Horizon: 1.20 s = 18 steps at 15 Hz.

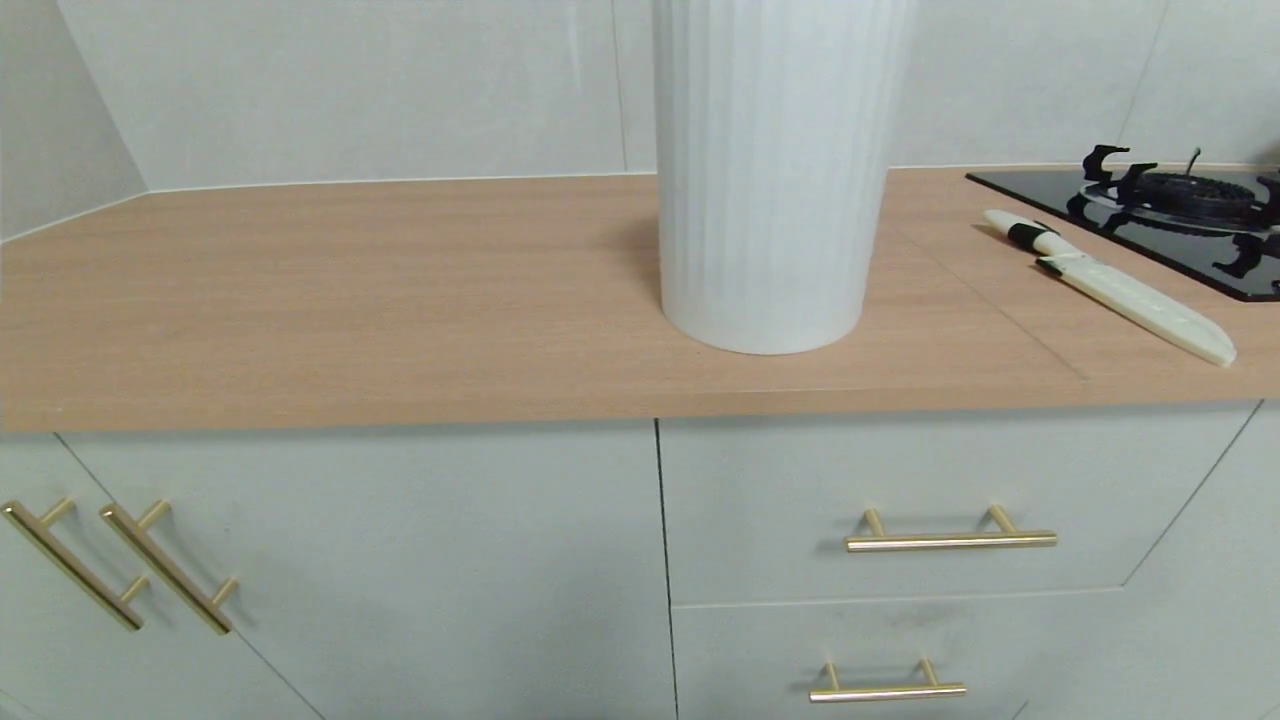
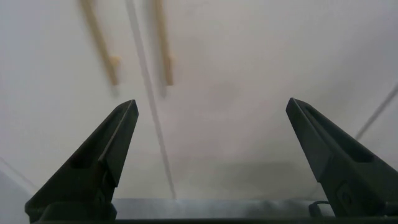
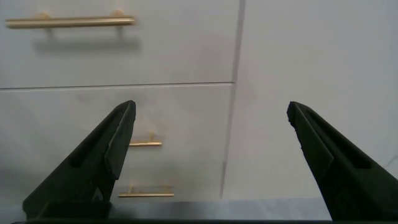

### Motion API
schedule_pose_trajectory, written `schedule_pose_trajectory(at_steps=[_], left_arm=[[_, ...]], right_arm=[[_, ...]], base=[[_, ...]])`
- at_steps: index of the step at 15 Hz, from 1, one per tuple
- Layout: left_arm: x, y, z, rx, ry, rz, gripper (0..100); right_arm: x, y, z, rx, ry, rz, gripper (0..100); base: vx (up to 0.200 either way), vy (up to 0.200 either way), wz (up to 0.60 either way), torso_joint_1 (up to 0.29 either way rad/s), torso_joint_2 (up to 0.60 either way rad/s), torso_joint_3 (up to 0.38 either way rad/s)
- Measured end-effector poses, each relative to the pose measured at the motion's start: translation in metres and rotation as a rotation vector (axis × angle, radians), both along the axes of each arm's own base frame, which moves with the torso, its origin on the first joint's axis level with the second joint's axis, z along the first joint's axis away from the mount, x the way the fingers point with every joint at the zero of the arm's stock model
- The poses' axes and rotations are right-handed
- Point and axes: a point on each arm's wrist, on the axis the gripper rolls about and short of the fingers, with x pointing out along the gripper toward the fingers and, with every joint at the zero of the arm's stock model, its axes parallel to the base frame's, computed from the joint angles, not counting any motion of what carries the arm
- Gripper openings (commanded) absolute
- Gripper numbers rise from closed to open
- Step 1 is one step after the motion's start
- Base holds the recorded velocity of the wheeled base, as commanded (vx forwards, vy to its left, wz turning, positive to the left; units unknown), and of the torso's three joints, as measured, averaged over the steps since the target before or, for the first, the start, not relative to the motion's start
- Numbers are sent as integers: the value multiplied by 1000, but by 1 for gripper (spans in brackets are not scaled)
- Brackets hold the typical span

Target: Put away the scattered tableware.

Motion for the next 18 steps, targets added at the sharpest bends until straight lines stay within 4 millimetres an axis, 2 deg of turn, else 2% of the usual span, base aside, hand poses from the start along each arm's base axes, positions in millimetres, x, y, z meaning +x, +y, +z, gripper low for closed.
schedule_pose_trajectory(at_steps=[16,18], left_arm=[[0,0,0,-1,0,0,100],[0,0,0,-1,0,0,100]], right_arm=[[0,0,0,-2,0,-1,100],[0,0,0,-3,1,0,100]], base=[[0,0,0,0,0,0],[0,0,0,41,-210,-180]])
